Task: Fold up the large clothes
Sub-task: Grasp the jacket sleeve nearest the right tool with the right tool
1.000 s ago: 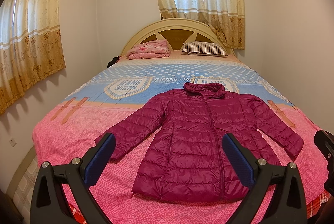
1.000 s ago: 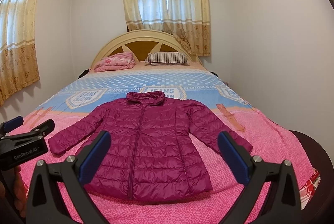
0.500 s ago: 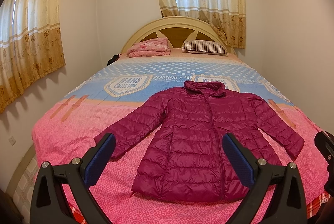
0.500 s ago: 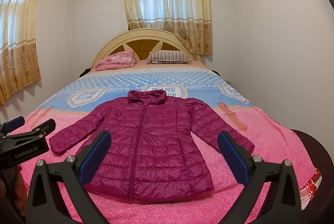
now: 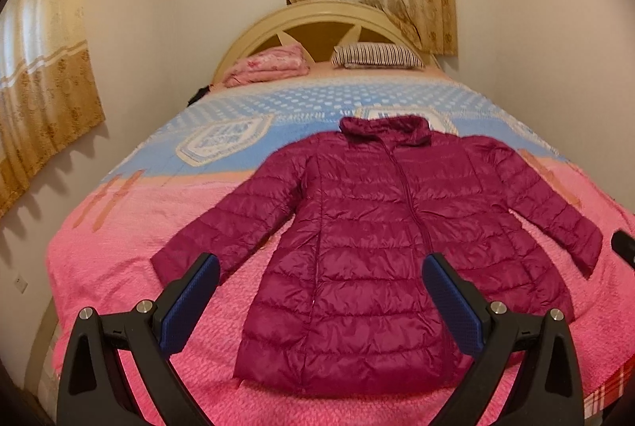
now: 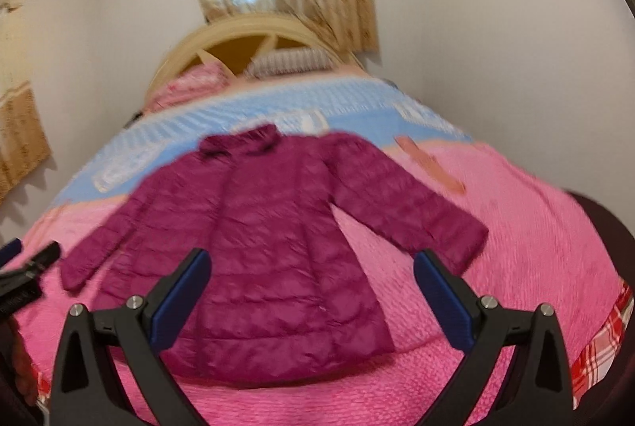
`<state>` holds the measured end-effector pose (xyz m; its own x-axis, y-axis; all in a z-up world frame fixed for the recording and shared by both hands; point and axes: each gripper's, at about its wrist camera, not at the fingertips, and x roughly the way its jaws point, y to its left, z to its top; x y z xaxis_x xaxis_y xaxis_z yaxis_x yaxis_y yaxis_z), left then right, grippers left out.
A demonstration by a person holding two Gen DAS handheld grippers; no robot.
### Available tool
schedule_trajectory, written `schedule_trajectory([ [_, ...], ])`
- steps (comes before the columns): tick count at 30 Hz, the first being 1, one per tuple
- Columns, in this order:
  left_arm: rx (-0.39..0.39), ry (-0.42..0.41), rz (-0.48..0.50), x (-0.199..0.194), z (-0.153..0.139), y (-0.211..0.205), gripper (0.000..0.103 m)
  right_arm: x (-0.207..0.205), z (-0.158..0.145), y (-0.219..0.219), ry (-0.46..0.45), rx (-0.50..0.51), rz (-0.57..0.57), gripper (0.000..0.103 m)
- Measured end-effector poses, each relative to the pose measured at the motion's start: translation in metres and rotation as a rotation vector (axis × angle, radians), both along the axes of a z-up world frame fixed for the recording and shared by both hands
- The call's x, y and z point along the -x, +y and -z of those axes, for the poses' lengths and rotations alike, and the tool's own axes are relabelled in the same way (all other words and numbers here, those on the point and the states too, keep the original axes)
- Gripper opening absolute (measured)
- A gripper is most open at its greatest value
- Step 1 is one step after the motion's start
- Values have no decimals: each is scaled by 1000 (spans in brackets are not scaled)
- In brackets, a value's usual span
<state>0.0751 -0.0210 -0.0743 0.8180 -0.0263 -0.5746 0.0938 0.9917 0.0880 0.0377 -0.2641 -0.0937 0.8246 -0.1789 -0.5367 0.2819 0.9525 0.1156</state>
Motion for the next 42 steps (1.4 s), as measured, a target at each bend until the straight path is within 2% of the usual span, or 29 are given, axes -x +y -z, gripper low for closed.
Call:
schedule_trajectory([
  [4,-26,16,17,-35,8,-5,102,-18,28,-33,74,-40,44,103],
  [10,-63,18,-3,-90,18,-13,102,-33,58,-109,147,-138,197,102],
  [16,-97,52,-42,-153,48,-29,102,-49,73,-171,216,-209,296,94],
  [19,-116,78,-62,-181,66,-35,102,-62,83,-191,250,-239,321,87],
  [22,-132,103,-86,-204,82,-40,102,-73,96,-203,283,-272,324,74],
  [23,-134,110,-92,-211,86,-41,102,-77,100,-204,293,-290,304,63],
  [25,-142,133,-100,-224,94,-42,102,-83,106,-204,308,-290,271,52],
  [27,-146,142,-102,-232,97,-44,102,-85,103,-203,298,-266,250,27],
  [30,-163,140,-114,-242,97,-39,102,-84,91,-216,271,-246,268,16],
  [33,-162,129,-142,-251,92,-26,102,-86,74,-234,242,-186,312,15],
  [36,-156,138,-158,-260,89,-14,102,-97,56,-236,225,-141,305,15],
  [42,-179,133,-179,-266,84,9,102,-132,9,-197,157,-4,228,14],
])
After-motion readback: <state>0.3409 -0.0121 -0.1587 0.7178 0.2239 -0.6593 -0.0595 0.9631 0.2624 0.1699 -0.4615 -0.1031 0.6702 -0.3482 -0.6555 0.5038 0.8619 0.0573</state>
